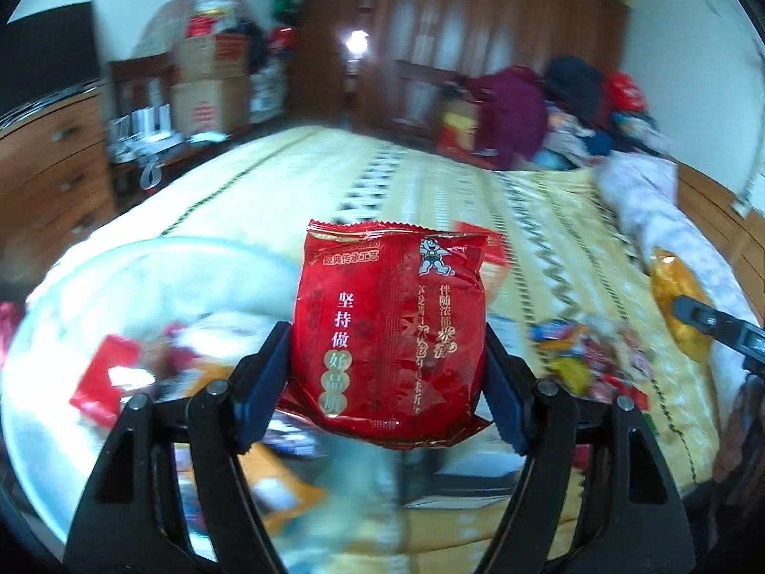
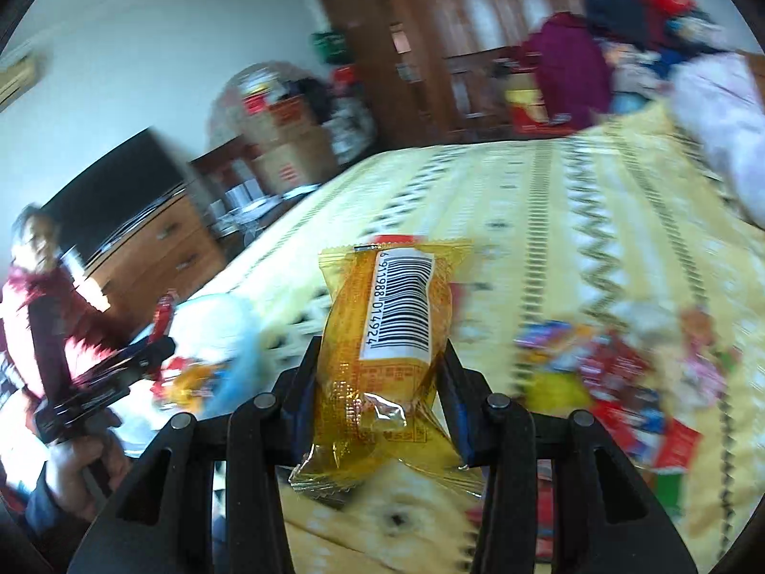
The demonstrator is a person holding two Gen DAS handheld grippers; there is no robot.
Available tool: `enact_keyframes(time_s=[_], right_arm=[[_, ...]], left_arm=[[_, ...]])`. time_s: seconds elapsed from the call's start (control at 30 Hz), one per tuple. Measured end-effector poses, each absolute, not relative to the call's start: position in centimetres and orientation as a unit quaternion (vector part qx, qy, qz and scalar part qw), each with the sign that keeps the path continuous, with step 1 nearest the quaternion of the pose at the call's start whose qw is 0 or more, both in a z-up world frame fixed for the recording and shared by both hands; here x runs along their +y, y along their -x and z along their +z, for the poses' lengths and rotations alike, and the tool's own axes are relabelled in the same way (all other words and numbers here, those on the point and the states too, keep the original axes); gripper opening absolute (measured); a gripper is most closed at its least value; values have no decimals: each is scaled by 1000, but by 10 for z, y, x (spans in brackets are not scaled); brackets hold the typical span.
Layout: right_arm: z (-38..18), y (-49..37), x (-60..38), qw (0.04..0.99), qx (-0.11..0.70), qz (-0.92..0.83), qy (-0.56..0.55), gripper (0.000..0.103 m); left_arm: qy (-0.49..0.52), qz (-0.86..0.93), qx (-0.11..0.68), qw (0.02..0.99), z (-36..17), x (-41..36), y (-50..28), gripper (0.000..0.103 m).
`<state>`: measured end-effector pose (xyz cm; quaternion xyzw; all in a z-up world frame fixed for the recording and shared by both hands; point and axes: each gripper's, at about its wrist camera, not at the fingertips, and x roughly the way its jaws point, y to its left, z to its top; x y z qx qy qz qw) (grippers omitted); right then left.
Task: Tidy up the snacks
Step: 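Carry both snacks to the glass bowl and open both tools over it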
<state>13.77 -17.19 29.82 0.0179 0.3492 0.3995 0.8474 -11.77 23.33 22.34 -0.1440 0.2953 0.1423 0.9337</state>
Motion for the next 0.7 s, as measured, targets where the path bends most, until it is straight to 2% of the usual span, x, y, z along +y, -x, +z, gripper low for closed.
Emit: enact_keyframes(time_s=[0.17, 0.43, 0.7], right_arm=[[305, -110, -68, 810, 353, 469, 12, 48], [300, -73, 61, 765, 363, 529, 47, 48], [279, -61, 119, 744, 383, 544, 64, 48]], left_arm=[[183, 203, 319, 908, 208, 302, 138, 75], [191, 220, 337, 895, 197, 348, 140, 75], [194, 201, 352, 893, 190, 374, 149, 75]])
